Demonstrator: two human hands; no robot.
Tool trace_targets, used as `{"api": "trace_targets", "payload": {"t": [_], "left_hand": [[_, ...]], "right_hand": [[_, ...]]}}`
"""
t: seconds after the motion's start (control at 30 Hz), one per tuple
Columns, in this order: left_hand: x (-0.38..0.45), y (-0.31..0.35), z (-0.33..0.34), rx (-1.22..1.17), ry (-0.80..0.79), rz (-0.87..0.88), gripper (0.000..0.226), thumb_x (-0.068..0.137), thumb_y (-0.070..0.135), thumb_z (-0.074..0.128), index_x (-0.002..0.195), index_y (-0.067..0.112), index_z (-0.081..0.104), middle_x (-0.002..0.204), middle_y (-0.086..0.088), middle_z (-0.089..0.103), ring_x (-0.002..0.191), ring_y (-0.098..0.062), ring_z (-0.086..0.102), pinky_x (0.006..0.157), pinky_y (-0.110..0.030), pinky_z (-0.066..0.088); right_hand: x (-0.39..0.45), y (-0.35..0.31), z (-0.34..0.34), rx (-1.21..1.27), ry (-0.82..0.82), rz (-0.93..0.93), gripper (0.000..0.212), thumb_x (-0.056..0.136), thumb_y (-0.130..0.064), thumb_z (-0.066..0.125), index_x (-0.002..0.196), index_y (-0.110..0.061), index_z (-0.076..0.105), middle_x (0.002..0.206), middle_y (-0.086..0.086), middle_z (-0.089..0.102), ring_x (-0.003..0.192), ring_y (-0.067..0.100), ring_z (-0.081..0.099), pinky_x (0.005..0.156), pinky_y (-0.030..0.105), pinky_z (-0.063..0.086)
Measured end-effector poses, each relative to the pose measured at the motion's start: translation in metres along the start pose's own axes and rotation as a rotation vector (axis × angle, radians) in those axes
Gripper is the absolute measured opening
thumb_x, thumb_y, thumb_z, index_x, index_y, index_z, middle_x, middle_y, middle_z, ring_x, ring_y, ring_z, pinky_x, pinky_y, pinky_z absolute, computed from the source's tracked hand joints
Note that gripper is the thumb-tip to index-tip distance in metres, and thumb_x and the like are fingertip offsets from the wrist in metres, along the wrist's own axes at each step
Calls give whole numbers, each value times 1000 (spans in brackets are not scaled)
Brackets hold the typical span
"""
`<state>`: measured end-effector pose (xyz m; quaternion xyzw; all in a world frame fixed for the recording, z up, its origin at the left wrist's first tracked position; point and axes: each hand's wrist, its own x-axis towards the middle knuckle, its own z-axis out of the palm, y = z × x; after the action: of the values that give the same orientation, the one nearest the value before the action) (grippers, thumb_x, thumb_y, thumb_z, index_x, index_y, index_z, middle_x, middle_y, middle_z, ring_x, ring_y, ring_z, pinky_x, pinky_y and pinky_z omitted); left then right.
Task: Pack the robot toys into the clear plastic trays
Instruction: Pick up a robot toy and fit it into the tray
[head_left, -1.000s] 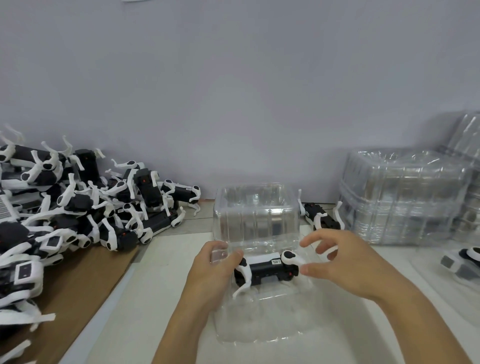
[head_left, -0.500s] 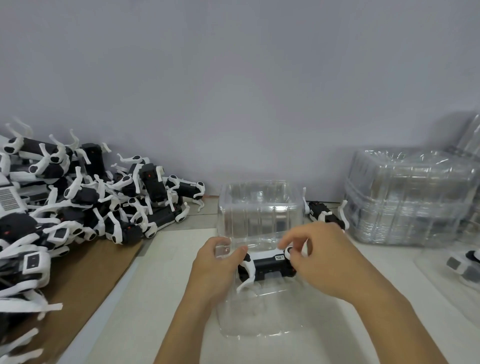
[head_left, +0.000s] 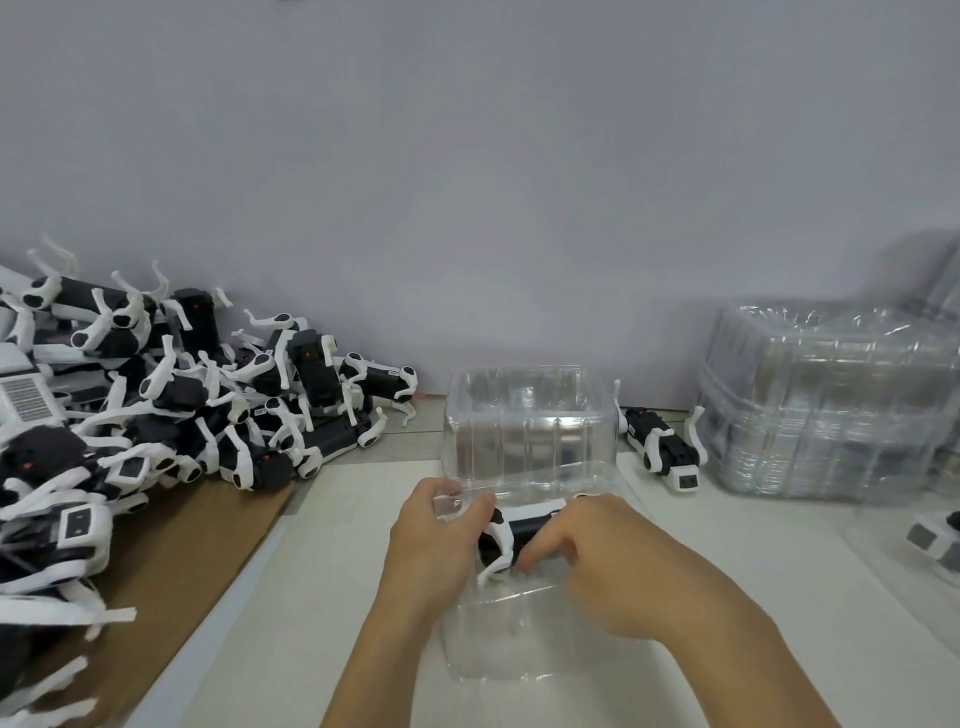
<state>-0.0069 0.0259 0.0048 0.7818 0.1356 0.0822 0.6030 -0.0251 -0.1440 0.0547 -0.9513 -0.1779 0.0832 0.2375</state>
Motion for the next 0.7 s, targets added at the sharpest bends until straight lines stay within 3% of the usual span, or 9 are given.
{"api": "trace_targets", "payload": {"t": [0.1, 0.2, 0.3, 0.37, 0.43, 0.53, 0.6, 0.7], "left_hand": [[0, 0, -1, 16, 0, 1, 27, 89, 40, 68, 112, 30, 59, 105, 20, 55, 92, 6, 53, 67, -16, 38], [-1, 1, -3, 31, 1, 3, 27, 88, 42, 68, 111, 31, 60, 104, 20, 55, 89, 6, 53, 66, -15, 37], [-2, 2, -4, 32, 0, 1, 26, 88, 42, 68, 110, 31, 60, 104, 19, 56, 88, 6, 54, 65, -15, 38], [-2, 2, -4, 25, -8, 3, 26, 88, 42, 68, 111, 31, 60, 106, 18, 56, 90, 5, 54, 66, -15, 37], [-2, 3, -4, 22, -18, 2, 25, 89, 41, 67, 111, 30, 59, 106, 18, 56, 91, 5, 54, 67, -15, 37], [-2, 3, -4, 24, -21, -3, 25, 90, 40, 67, 111, 30, 59, 106, 17, 56, 91, 4, 54, 67, -15, 37], [-3, 4, -3, 26, -15, -6, 25, 90, 40, 67, 111, 29, 60, 107, 16, 57, 92, 3, 54, 67, -15, 37], [-4, 5, -1, 34, 10, -2, 23, 90, 37, 66, 111, 28, 60, 106, 16, 57, 90, 2, 56, 66, -17, 38]], "right_hand": [[2, -4, 6, -10, -5, 74, 59, 86, 5, 44, 107, -41, 74, 116, -3, 54, 106, 27, 54, 91, 35, 50], [1, -6, 5, 39, 33, 101, 55, 83, 6, 44, 101, -35, 77, 120, -3, 61, 103, 26, 61, 90, 37, 53], [-1, -5, 2, 56, 36, 66, 54, 82, 5, 44, 98, -34, 78, 107, -7, 65, 93, 21, 64, 81, 33, 56], [-1, -2, -2, 62, 96, 4, 51, 87, 1, 46, 105, -35, 76, 103, -11, 64, 92, 13, 62, 79, 26, 54], [2, 2, -5, 101, 254, -50, 48, 92, -3, 45, 114, -36, 72, 112, -14, 61, 104, 6, 57, 88, 20, 48], [5, 6, 1, 64, 306, -86, 49, 92, -8, 42, 127, -35, 63, 128, -16, 57, 129, 7, 40, 106, 27, 35], [8, 6, 10, -31, 263, -74, 46, 91, -9, 41, 126, -31, 61, 128, -16, 56, 130, 11, 34, 103, 35, 28], [12, 8, 17, -76, 269, -51, 41, 86, -7, 41, 115, -23, 64, 119, -13, 59, 122, 13, 36, 92, 34, 24]]}}
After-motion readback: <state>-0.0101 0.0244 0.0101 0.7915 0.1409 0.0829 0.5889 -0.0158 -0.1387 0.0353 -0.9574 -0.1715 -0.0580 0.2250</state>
